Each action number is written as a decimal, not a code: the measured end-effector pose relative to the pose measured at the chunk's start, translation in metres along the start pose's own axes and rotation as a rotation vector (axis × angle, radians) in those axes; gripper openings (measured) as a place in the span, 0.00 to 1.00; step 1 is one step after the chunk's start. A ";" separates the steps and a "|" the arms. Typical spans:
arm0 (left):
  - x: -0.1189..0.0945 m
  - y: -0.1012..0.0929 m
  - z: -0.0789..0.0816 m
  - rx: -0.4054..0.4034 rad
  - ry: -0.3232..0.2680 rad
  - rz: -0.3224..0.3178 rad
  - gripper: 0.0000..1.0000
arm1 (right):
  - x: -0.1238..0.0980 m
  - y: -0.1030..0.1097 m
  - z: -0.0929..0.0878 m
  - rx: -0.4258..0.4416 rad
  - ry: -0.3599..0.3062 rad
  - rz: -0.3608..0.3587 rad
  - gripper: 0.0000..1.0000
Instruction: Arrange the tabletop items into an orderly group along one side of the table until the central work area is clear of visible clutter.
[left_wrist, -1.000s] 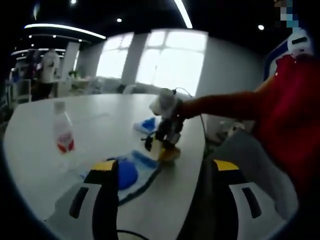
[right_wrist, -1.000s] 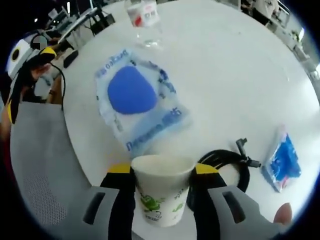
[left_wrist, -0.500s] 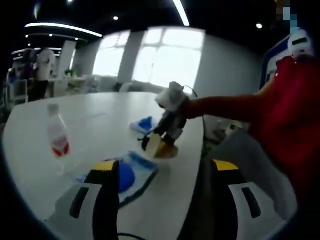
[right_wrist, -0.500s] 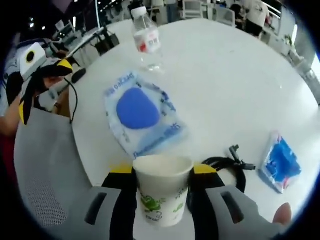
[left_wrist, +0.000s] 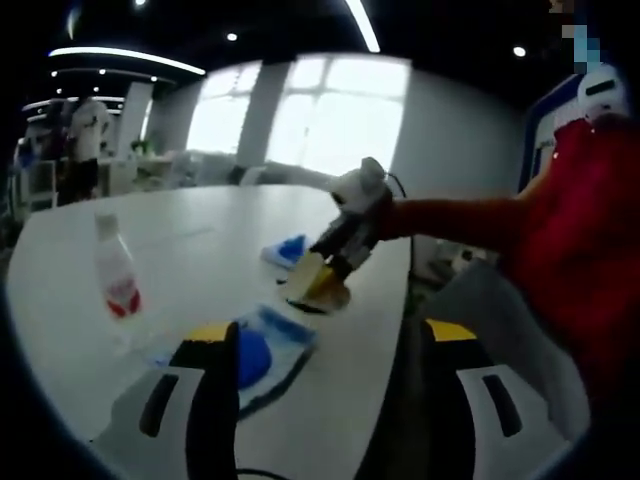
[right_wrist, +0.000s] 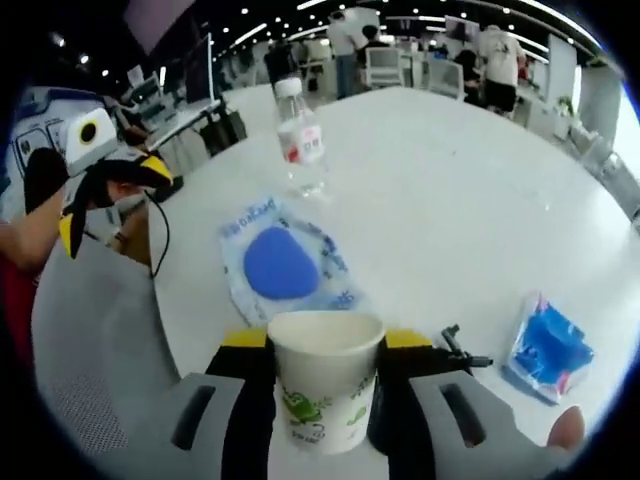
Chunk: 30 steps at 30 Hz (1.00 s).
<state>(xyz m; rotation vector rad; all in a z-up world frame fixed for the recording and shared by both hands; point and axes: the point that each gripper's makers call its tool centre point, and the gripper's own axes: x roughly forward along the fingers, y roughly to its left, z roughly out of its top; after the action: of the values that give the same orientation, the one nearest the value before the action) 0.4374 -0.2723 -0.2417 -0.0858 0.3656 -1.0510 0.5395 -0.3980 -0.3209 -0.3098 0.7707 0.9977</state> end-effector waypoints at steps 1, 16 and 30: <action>0.000 0.000 0.001 0.000 -0.001 0.002 0.71 | 0.000 -0.001 0.002 0.000 -0.011 -0.003 0.39; 0.006 0.002 0.006 -0.009 -0.004 0.008 0.71 | -0.009 -0.009 0.022 -0.032 -0.166 -0.010 0.38; 0.016 -0.001 0.006 -0.022 0.008 0.007 0.70 | -0.015 -0.016 0.042 -0.063 -0.308 -0.002 0.38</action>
<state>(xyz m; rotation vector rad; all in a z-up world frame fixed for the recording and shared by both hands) 0.4456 -0.2872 -0.2394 -0.1001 0.3845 -1.0405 0.5670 -0.3922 -0.2824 -0.2042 0.4602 1.0394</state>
